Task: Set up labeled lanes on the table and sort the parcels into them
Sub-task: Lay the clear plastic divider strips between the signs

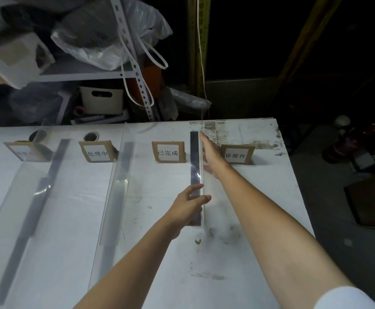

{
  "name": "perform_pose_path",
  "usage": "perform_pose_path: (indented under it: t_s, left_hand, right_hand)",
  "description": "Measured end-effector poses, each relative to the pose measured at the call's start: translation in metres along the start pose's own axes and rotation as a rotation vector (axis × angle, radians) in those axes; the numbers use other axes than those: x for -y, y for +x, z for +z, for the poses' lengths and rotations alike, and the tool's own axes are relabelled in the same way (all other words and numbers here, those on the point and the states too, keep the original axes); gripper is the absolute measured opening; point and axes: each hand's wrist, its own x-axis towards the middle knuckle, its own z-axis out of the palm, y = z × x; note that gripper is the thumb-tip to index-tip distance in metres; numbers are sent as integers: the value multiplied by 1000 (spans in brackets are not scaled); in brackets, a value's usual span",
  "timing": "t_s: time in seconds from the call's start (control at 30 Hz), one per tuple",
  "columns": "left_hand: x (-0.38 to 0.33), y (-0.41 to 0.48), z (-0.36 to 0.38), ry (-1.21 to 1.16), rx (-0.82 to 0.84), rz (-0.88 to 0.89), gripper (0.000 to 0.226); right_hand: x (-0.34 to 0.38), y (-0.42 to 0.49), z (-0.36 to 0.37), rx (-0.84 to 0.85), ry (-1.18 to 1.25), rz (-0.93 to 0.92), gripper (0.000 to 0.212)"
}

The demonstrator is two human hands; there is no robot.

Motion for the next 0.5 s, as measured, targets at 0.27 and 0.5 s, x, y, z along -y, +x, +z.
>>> perform_pose_path:
  t_s: [0.27, 0.5]
  left_hand:
    - [3, -3, 5, 10, -18, 0, 39]
    - [-3, -8, 5, 68, -20, -16, 53]
  right_hand:
    - [-4, -1, 1, 53, 25, 79, 75]
    - [0, 0, 0, 17, -66, 66, 80]
